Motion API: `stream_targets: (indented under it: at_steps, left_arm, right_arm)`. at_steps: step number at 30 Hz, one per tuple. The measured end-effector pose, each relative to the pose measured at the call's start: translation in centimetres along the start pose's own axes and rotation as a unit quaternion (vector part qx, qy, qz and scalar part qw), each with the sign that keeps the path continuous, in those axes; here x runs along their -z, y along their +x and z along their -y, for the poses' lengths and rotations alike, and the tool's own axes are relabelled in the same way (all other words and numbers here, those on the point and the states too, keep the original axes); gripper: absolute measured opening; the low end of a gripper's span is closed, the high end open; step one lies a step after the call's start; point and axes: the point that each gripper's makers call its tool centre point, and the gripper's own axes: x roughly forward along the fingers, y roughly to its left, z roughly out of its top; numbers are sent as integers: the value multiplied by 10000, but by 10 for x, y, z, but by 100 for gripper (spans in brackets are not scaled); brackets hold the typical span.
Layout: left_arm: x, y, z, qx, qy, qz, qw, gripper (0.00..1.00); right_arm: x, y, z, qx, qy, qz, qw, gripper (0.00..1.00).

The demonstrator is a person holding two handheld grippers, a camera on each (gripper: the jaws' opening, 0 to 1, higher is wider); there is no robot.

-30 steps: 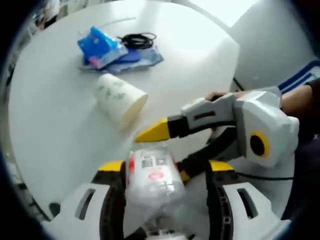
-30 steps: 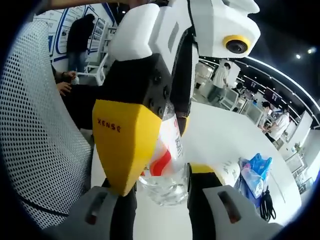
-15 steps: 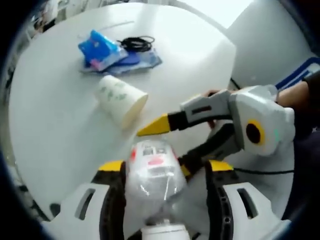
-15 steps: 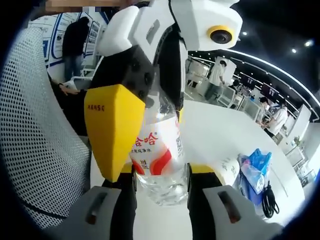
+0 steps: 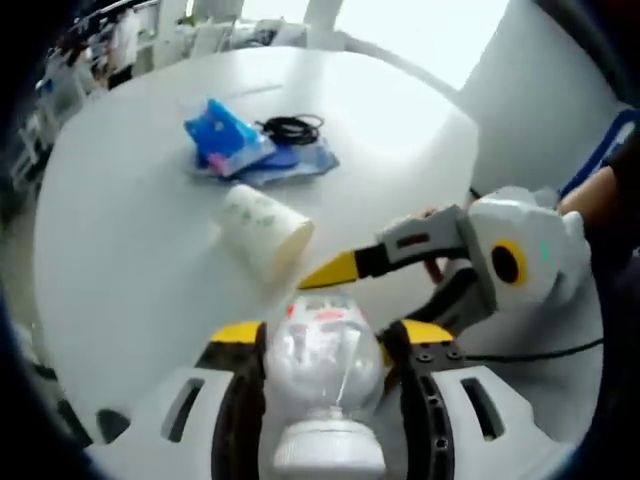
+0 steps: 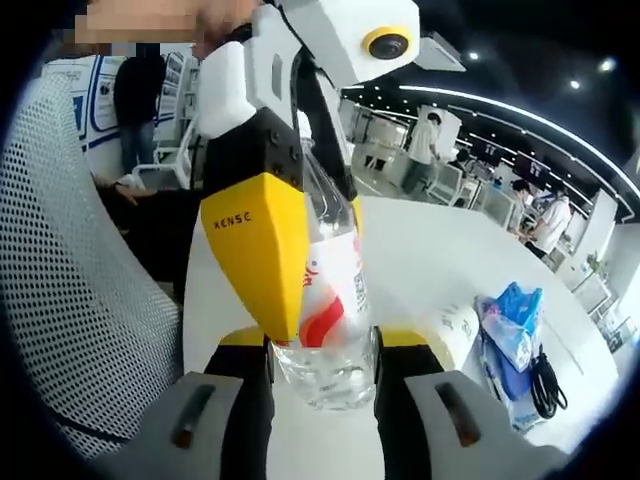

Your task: Arrange the tabletop items into an orderly group along one side of the table until the central work area is clear of visible clutter.

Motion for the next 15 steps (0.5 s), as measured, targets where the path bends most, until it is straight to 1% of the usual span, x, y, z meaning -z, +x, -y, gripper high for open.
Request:
stream_targets:
  at_steps: [2, 3, 5, 6, 8, 15]
  left_arm:
    - [-3, 0, 0, -47, -49, 220, 9997, 49]
    - [-3, 0, 0, -55, -66, 259, 9996, 49]
    - [-6, 0, 0, -72, -103, 460, 9989, 49]
    - [-6, 0, 0, -80, -129, 496, 9987, 49]
    - [-11, 1, -1, -160, -92, 727, 9972, 49]
    - [-17, 5, -3, -257, -163, 1176, 9926, 48]
  right_arm:
    - [0, 0, 1, 22, 58, -6, 10000, 37]
    - [1, -1, 1, 34, 102, -5, 9999, 37]
    - [1, -2, 2, 56, 173, 2, 9998, 37]
    - [1, -2, 3, 65, 208, 5, 9998, 37]
    - [1, -3, 4, 85, 272, 7, 9996, 37]
    - [3, -5, 6, 144, 463, 2, 9988, 37]
